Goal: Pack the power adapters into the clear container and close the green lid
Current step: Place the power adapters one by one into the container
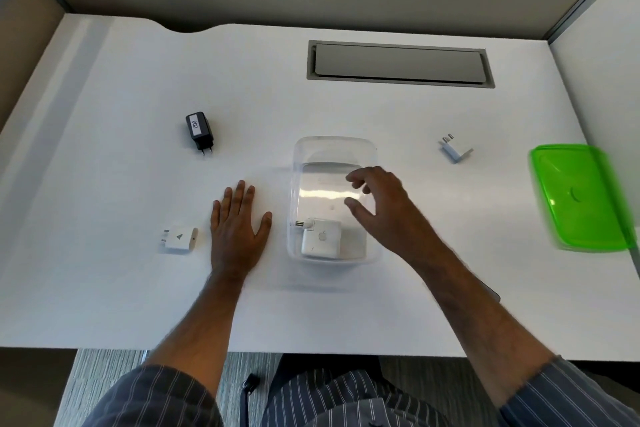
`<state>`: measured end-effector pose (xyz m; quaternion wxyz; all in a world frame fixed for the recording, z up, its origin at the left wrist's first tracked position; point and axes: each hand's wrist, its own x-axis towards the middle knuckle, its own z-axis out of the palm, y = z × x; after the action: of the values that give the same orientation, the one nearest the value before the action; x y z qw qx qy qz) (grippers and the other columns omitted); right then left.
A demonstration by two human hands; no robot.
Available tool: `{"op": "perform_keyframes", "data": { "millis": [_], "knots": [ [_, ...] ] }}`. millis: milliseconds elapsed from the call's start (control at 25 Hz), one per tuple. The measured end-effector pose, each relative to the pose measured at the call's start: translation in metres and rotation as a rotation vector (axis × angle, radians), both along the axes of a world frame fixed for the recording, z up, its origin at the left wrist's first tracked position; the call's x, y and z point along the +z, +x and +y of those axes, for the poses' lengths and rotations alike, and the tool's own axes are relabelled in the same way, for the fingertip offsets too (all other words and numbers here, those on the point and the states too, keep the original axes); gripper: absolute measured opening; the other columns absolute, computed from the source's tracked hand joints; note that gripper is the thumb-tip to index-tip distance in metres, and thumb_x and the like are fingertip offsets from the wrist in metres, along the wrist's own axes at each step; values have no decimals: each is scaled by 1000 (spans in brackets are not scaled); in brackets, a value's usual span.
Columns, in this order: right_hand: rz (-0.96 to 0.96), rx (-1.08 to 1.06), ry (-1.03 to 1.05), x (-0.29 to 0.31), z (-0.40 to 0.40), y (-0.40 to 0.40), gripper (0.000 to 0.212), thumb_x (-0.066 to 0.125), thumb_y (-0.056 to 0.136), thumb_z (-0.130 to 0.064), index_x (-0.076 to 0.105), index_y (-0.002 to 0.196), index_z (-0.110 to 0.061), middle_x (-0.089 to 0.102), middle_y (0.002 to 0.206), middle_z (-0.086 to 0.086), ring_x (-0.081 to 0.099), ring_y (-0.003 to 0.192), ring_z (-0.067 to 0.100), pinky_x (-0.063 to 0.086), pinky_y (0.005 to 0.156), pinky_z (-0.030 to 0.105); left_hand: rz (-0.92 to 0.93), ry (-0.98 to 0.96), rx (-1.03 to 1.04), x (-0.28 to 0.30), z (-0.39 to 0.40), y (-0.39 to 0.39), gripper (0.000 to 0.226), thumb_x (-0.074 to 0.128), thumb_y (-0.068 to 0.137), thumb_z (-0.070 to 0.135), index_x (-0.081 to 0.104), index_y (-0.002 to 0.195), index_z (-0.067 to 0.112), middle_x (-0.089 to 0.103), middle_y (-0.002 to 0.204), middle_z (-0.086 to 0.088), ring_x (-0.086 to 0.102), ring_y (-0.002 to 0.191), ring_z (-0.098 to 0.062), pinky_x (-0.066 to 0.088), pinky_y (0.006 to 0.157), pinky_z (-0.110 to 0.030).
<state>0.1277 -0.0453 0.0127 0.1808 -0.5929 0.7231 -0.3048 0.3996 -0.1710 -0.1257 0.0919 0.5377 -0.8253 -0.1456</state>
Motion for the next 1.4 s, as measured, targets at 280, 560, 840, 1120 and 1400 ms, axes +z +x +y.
{"op": "perform_keyframes", "data": {
  "millis": [280,560,840,1120,1400],
  "knots": [
    [-61,-259,19,-19,59,-54,21,64,92,-14,54,108,-22,55,92,-7,52,85,20,50,79,42,2,-8,2,0,1,1,70,35,102,54,22,163,22,19,173,0,11,161,-22,10,131,-47],
    [35,-352,624,-46,140,-102,49,77,80,-48,54,119,-29,55,117,-6,53,113,22,44,95,42,2,-30,1,-5,-1,2,69,35,101,55,25,162,24,22,172,0,14,160,-23,10,130,-46],
    [41,-357,784,-47,176,-109,67,89,65,-49,53,119,-30,51,116,-7,53,109,19,43,94,39,0,-44,-5,-7,-3,0,69,34,100,56,26,161,24,24,171,-1,16,160,-24,9,130,-44],
    [-36,-299,707,-51,182,-110,38,84,74,-36,57,101,-31,55,100,-8,59,96,18,53,81,42,-15,-44,1,-6,-3,1,69,34,100,57,26,160,24,23,171,0,16,159,-24,-4,128,-32],
    [-337,-340,401,-18,137,-83,34,81,73,-48,61,100,-41,68,102,-18,65,84,-4,50,60,17,-10,-38,8,-8,-3,1,69,34,100,57,24,161,26,22,172,1,15,160,-22,-6,128,-31]
  ]
}}
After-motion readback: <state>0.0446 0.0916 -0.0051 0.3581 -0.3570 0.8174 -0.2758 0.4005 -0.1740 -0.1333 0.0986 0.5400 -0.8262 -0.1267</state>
